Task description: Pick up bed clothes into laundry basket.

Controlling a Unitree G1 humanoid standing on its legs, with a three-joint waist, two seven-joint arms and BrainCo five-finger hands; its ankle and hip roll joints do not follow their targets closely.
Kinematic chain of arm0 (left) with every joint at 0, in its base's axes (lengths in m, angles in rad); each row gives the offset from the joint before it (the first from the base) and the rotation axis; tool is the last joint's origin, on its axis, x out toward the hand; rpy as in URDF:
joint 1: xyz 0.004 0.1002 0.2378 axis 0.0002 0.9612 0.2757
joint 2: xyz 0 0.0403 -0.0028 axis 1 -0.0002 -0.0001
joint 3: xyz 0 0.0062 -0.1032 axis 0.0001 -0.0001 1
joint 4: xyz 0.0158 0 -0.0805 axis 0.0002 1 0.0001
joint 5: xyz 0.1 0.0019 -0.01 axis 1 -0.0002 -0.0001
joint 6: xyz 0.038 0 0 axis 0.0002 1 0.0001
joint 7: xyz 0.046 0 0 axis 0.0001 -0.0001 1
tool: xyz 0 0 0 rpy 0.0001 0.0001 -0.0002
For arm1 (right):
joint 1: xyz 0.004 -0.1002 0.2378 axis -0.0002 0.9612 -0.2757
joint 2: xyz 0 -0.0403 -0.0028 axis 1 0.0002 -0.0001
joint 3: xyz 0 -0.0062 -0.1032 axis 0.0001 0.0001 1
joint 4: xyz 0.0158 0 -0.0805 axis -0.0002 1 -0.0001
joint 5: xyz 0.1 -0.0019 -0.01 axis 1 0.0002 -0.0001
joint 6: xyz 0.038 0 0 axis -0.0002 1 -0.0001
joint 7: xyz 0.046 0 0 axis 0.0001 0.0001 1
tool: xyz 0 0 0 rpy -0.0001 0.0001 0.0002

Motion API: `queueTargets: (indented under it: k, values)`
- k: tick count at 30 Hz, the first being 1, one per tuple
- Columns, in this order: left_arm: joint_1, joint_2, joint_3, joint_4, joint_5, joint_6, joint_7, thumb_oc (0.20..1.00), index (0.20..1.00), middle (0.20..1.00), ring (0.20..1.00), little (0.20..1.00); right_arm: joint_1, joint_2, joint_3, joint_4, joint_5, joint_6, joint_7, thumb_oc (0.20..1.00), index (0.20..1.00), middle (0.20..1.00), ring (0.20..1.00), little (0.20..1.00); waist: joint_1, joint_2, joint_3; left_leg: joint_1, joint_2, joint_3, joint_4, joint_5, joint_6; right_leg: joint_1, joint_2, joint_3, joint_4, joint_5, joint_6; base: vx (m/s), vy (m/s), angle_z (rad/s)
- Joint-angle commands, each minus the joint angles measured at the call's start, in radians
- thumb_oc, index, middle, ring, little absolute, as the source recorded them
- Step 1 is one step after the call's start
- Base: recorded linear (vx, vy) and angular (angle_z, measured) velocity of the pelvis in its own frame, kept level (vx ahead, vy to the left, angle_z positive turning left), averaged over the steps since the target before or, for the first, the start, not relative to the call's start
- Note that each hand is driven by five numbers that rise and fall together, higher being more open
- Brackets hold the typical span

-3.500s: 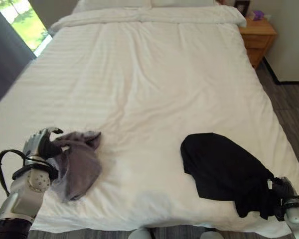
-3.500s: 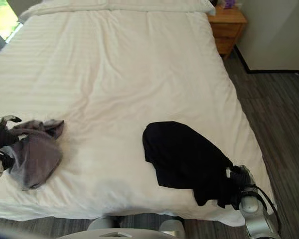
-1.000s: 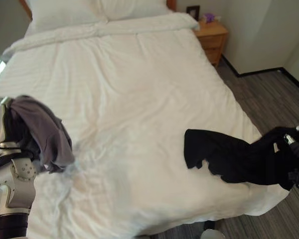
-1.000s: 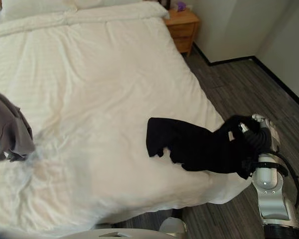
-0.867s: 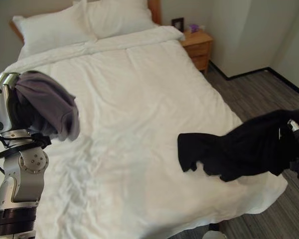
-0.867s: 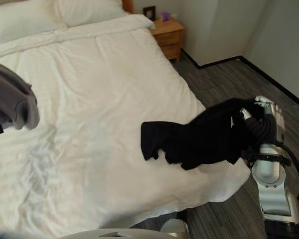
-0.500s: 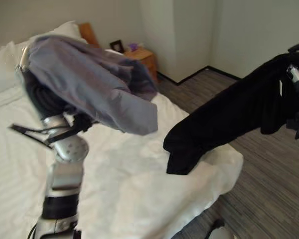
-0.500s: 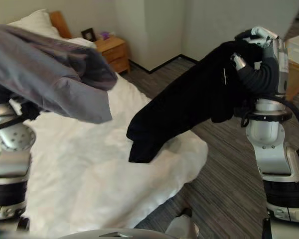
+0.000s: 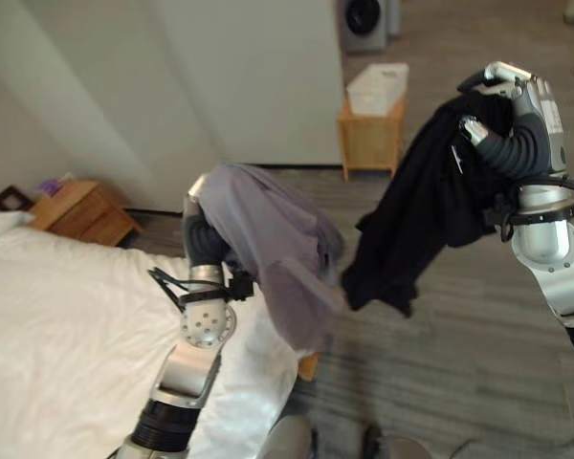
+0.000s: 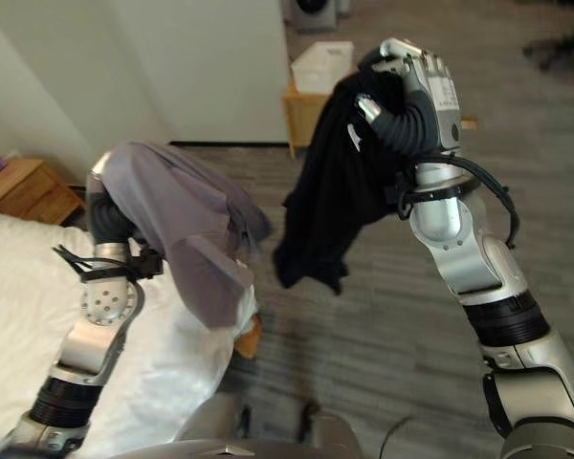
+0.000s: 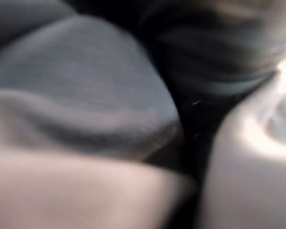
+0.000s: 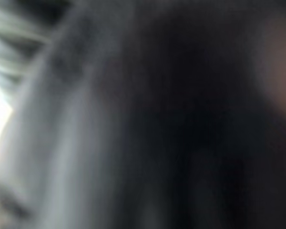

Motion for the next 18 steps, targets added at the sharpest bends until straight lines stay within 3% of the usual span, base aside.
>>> queueTargets:
  k: [1, 3, 4, 5, 6, 8, 9, 10, 11, 12, 13, 14, 15, 16, 18]
  values:
    - [-0.071, 0.047, 0.057, -0.067, -0.007, -0.035, -0.013, 0.200, 0.200, 0.200, 0.200, 0.200, -0.048, 0.012, -0.046, -0.029, -0.015, -0.017, -0.012, 0.200, 0.200, 0.200, 0.200, 0.200, 0.049, -0.016, 0.003, 0.092, -0.054, 0.120, -0.117, 0.103, 0.008, 0.329, 0.023, -0.016, -0.515, 0.154, 0.129, 0.27, -0.080, -0.46]
    - [-0.058, 0.051, 0.048, -0.057, -0.005, -0.031, -0.027, 0.200, 0.200, 0.200, 0.200, 0.200, -0.040, 0.018, -0.043, 0.004, -0.007, -0.017, -0.015, 0.200, 0.200, 0.200, 0.200, 0.200, 0.071, -0.004, -0.007, 0.077, -0.009, 0.314, -0.220, 0.129, 0.015, 0.372, 0.042, -0.032, -0.515, 0.110, 0.129, 0.50, -0.078, -0.72]
    - [-0.038, 0.054, 0.050, -0.041, -0.009, -0.024, -0.030, 0.200, 0.200, 0.200, 0.200, 0.200, -0.040, 0.009, -0.033, 0.026, -0.019, -0.006, -0.009, 0.200, 0.200, 0.200, 0.200, 0.200, 0.082, 0.003, -0.025, 0.099, 0.030, 0.443, -0.308, 0.145, 0.027, 0.408, 0.053, -0.060, -0.515, 0.082, 0.139, 0.64, 0.032, -0.28]
    - [-0.015, 0.055, 0.055, -0.035, -0.013, -0.019, -0.032, 0.200, 0.200, 0.200, 0.200, 0.200, -0.043, 0.000, -0.015, 0.039, -0.031, -0.001, 0.006, 0.200, 0.200, 0.200, 0.200, 0.200, 0.090, 0.009, -0.049, 0.148, 0.029, 0.469, -0.384, 0.130, 0.056, 0.423, 0.052, -0.073, -0.515, 0.078, 0.151, 0.49, 0.063, 0.10]
    - [-0.009, 0.053, 0.056, -0.037, -0.013, -0.019, -0.032, 0.200, 0.200, 0.200, 0.200, 0.200, -0.045, 0.000, -0.009, 0.042, -0.031, -0.001, 0.006, 0.200, 0.200, 0.200, 0.200, 0.200, 0.091, 0.011, -0.050, 0.161, 0.022, 0.474, -0.404, 0.135, 0.060, 0.426, 0.048, -0.070, -0.515, 0.079, 0.155, 0.39, 0.095, 0.27]
    - [0.020, 0.056, 0.045, -0.015, -0.035, -0.014, -0.040, 0.200, 0.200, 0.200, 0.200, 0.200, 0.006, 0.018, -0.026, 0.053, -0.072, 0.018, 0.014, 0.200, 0.200, 0.200, 0.200, 0.200, 0.111, -0.027, -0.062, 0.199, -0.040, 0.445, -0.459, 0.138, 0.096, 0.431, -0.004, -0.127, -0.413, 0.145, 0.218, 0.47, 0.031, 0.29]
    - [0.049, 0.062, 0.035, -0.009, -0.028, 0.003, -0.053, 0.200, 0.200, 0.200, 0.200, 0.200, 0.026, 0.034, -0.039, 0.058, -0.088, 0.023, 0.037, 0.200, 0.200, 0.200, 0.200, 0.200, 0.087, -0.048, -0.053, 0.270, -0.060, 0.429, -0.511, 0.122, 0.115, 0.353, -0.048, -0.161, -0.212, 0.244, 0.301, 0.62, -0.026, 0.14]
    - [0.072, 0.068, 0.029, 0.003, -0.005, 0.013, -0.050, 0.200, 0.200, 0.200, 0.200, 0.200, 0.024, 0.040, -0.042, 0.057, -0.092, 0.021, 0.047, 0.200, 0.200, 0.200, 0.200, 0.200, 0.045, -0.033, -0.035, 0.330, -0.050, 0.368, -0.553, 0.109, 0.123, 0.222, -0.044, -0.127, 0.012, 0.329, 0.301, 0.47, -0.020, 0.06]
    - [0.071, 0.068, 0.030, 0.004, -0.004, 0.013, -0.049, 0.200, 0.200, 0.200, 0.200, 0.200, 0.022, 0.040, -0.040, 0.057, -0.092, 0.021, 0.048, 0.200, 0.200, 0.200, 0.200, 0.200, 0.046, -0.029, -0.037, 0.324, -0.045, 0.369, -0.554, 0.115, 0.123, 0.213, -0.040, -0.125, 0.016, 0.333, 0.301, 0.46, -0.084, 0.81]
    - [0.081, 0.080, 0.048, 0.011, 0.020, 0.011, -0.051, 0.200, 0.200, 0.200, 0.200, 0.200, 0.015, 0.030, -0.038, 0.069, -0.084, 0.015, 0.063, 0.200, 0.200, 0.200, 0.200, 0.200, 0.018, -0.009, -0.028, 0.366, -0.015, 0.321, -0.566, 0.089, 0.114, 0.123, -0.094, -0.116, 0.056, 0.346, 0.301, 0.38, -0.089, 1.07]
    - [0.078, 0.083, 0.051, 0.009, 0.039, 0.011, -0.054, 0.200, 0.200, 0.200, 0.200, 0.200, 0.021, 0.021, -0.048, 0.063, -0.079, 0.010, 0.066, 0.200, 0.200, 0.200, 0.200, 0.200, 0.007, -0.008, -0.020, 0.381, -0.019, 0.280, -0.566, 0.069, 0.112, 0.088, -0.138, -0.118, 0.054, 0.322, 0.301, 0.76, -0.230, 1.53]
    - [0.049, 0.094, 0.053, 0.026, 0.075, 0.010, -0.047, 0.200, 0.200, 0.200, 0.200, 0.200, 0.051, -0.008, -0.079, 0.055, -0.065, 0.007, 0.071, 0.200, 0.200, 0.200, 0.200, 0.200, -0.043, -0.019, -0.004, 0.424, -0.029, 0.185, -0.566, 0.033, 0.092, 0.026, -0.135, -0.087, -0.022, 0.230, 0.255, 0.50, -0.169, 1.11]
    - [0.047, 0.094, 0.051, 0.027, 0.075, 0.010, -0.047, 0.200, 0.200, 0.200, 0.200, 0.200, 0.053, -0.009, -0.083, 0.053, -0.064, 0.007, 0.072, 0.200, 0.200, 0.200, 0.200, 0.200, -0.047, -0.016, -0.004, 0.421, -0.025, 0.179, -0.566, 0.038, 0.090, 0.029, -0.132, -0.095, -0.028, 0.235, 0.251, 0.55, -0.270, 1.38]
    - [0.024, 0.098, 0.045, 0.046, 0.100, 0.019, -0.038, 0.200, 0.200, 0.200, 0.200, 0.200, 0.078, -0.028, -0.100, 0.049, -0.059, 0.004, 0.074, 0.200, 0.200, 0.200, 0.200, 0.200, -0.084, -0.025, 0.000, 0.443, -0.026, 0.130, -0.566, 0.024, 0.074, 0.012, -0.086, -0.058, -0.125, 0.209, 0.232, 0.37, -0.226, 1.74]
    - [-0.029, 0.120, 0.056, 0.086, 0.105, 0.023, -0.015, 0.200, 0.200, 0.200, 0.200, 0.200, 0.077, -0.072, -0.119, 0.048, -0.040, 0.005, 0.059, 0.200, 0.200, 0.200, 0.200, 0.200, -0.134, -0.049, 0.013, 0.485, -0.025, 0.068, -0.566, -0.009, 0.045, -0.050, -0.056, -0.006, -0.333, 0.270, 0.232, 0.53, -0.318, 1.92]
